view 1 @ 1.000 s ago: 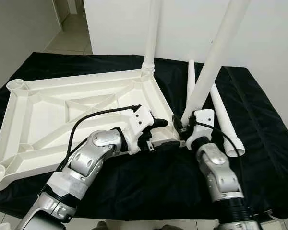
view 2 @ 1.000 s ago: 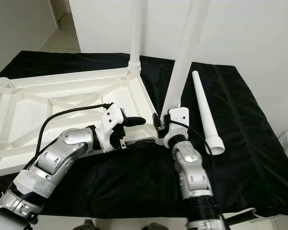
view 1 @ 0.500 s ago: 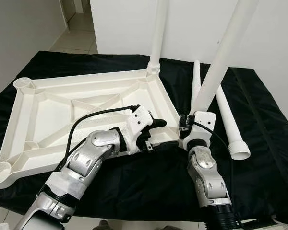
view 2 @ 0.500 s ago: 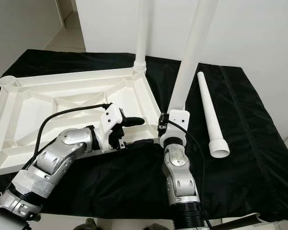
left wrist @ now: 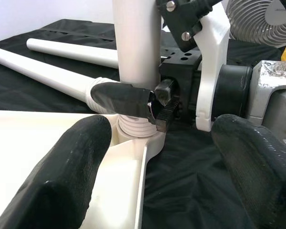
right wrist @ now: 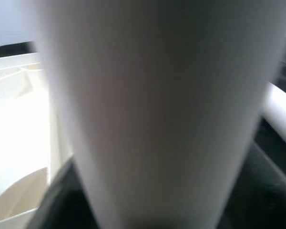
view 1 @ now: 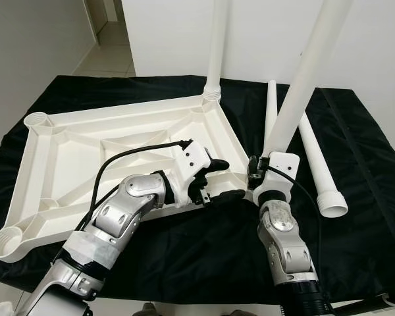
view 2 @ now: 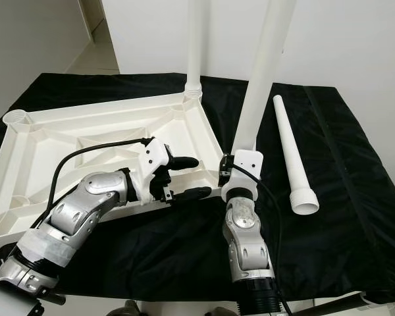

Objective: Building children table

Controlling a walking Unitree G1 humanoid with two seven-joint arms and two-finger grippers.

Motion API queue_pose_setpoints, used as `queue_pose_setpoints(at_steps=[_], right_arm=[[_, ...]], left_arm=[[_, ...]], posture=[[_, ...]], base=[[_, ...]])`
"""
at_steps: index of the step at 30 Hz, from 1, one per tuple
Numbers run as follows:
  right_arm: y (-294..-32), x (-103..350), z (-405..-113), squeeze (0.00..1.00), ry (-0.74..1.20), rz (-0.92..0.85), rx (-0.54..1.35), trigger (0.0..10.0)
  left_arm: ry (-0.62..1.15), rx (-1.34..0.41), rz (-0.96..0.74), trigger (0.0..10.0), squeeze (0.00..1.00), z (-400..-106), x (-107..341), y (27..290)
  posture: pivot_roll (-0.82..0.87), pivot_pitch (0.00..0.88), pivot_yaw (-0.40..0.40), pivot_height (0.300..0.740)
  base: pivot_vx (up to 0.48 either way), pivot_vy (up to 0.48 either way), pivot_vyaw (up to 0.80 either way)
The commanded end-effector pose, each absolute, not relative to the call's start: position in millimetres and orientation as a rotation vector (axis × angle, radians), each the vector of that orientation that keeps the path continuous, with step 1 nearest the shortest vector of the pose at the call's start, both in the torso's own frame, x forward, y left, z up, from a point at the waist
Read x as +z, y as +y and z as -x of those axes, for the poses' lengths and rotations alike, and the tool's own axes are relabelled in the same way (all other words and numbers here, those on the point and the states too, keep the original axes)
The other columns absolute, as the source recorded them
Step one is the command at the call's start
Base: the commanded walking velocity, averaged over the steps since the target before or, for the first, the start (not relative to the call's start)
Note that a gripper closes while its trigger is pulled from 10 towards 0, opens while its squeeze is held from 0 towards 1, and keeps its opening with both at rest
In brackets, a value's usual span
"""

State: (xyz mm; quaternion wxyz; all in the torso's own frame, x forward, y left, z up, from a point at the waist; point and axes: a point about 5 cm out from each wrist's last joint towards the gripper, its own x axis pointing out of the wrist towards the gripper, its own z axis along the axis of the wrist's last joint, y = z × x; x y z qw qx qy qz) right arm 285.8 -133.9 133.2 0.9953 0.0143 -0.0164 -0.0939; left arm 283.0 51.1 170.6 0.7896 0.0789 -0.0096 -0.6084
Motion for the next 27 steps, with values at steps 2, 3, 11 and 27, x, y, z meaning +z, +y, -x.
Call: queue_pose_setpoints(at_steps=[2,3,11,27], right_arm=[[-129,119,-279,1.0,0.036,-0.089,-0.228,10.0],[-129,122,-278,0.58,0.028,-0.092,-0.203,10.0],[-135,134,-269,0.0,-0.034,-0.033,0.089,10.0],[-146,151,-283,0.0,-0.081,0.098,0.328,10.0]], left_arm=[[-0.003,-1.419,-0.186,10.0,0.0,-279,169,51],[-0.005,-1.417,-0.187,10.0,0.0,-280,170,51],[0.0,-1.421,-0.192,10.0,0.0,-279,169,52],[-0.014,-1.435,-0.194,10.0,0.0,-282,171,47]], posture=[[-0.01,0.0,0.04,0.74],[-0.01,0.0,0.036,0.74],[-0.01,0.0,0.044,0.74],[-0.04,0.0,0.059,0.74]], base=[[0.0,0.0,0.0],[0.0,0.0,0.0],[0.0,0.0,0.0],[0.0,0.0,0.0]])
